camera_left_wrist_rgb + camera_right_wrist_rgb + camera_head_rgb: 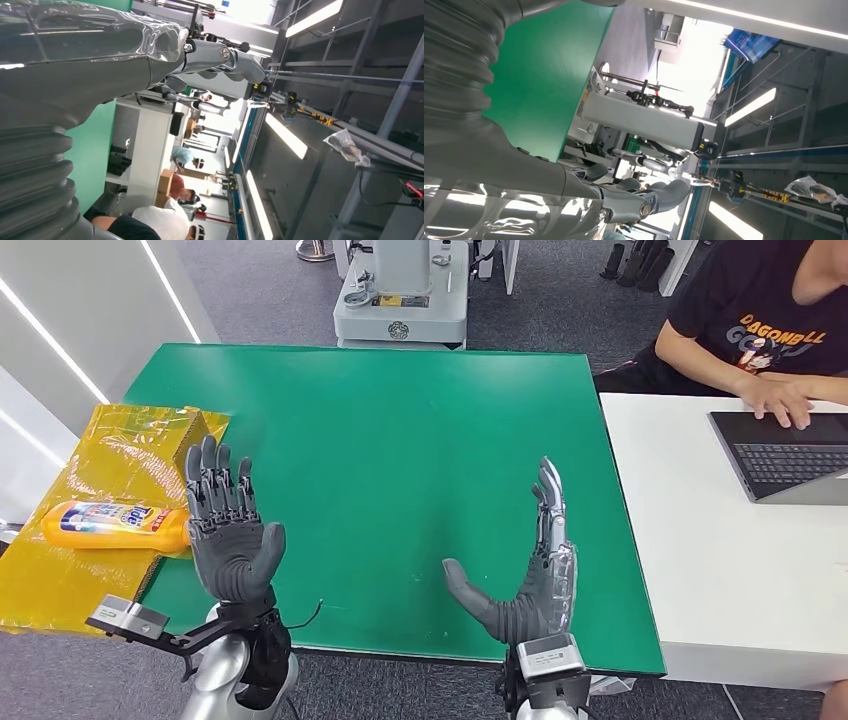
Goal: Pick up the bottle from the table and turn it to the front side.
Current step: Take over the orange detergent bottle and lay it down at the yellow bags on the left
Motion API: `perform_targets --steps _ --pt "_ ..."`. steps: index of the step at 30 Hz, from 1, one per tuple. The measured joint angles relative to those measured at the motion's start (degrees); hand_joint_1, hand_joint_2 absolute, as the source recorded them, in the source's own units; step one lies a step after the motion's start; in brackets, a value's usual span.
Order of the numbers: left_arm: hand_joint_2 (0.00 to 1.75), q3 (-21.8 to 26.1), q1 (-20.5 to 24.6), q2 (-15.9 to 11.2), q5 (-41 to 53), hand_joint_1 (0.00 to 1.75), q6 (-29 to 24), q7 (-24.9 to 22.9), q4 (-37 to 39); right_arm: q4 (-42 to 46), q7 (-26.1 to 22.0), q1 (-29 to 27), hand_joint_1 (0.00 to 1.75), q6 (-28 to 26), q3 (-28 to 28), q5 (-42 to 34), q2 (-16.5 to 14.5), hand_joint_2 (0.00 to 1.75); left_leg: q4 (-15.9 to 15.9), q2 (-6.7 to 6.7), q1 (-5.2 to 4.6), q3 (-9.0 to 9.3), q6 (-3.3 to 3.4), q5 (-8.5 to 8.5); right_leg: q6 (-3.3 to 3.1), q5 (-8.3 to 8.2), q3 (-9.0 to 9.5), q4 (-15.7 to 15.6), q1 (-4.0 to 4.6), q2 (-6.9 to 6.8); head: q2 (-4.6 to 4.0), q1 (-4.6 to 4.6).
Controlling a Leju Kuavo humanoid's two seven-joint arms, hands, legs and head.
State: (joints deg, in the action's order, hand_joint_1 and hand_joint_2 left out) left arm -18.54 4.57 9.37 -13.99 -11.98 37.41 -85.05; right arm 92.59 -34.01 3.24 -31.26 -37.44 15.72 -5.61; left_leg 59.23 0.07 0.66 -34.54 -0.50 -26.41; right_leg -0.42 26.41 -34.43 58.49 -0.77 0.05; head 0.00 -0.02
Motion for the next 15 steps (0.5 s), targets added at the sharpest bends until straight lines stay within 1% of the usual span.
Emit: perform_targets --steps 15 --pt "1.75 -0.02 -0.41 0.36 0.52 0.0 0.0 0.18 -0.02 -0.27 0.03 -0.07 0.0 -0.48 0.0 -0.02 0.02 1.75 0.0 0.0 0.0 0.0 0.0 0.0 0.0 0.0 0.0 0.0 0.0 0.0 0.0 0.0"
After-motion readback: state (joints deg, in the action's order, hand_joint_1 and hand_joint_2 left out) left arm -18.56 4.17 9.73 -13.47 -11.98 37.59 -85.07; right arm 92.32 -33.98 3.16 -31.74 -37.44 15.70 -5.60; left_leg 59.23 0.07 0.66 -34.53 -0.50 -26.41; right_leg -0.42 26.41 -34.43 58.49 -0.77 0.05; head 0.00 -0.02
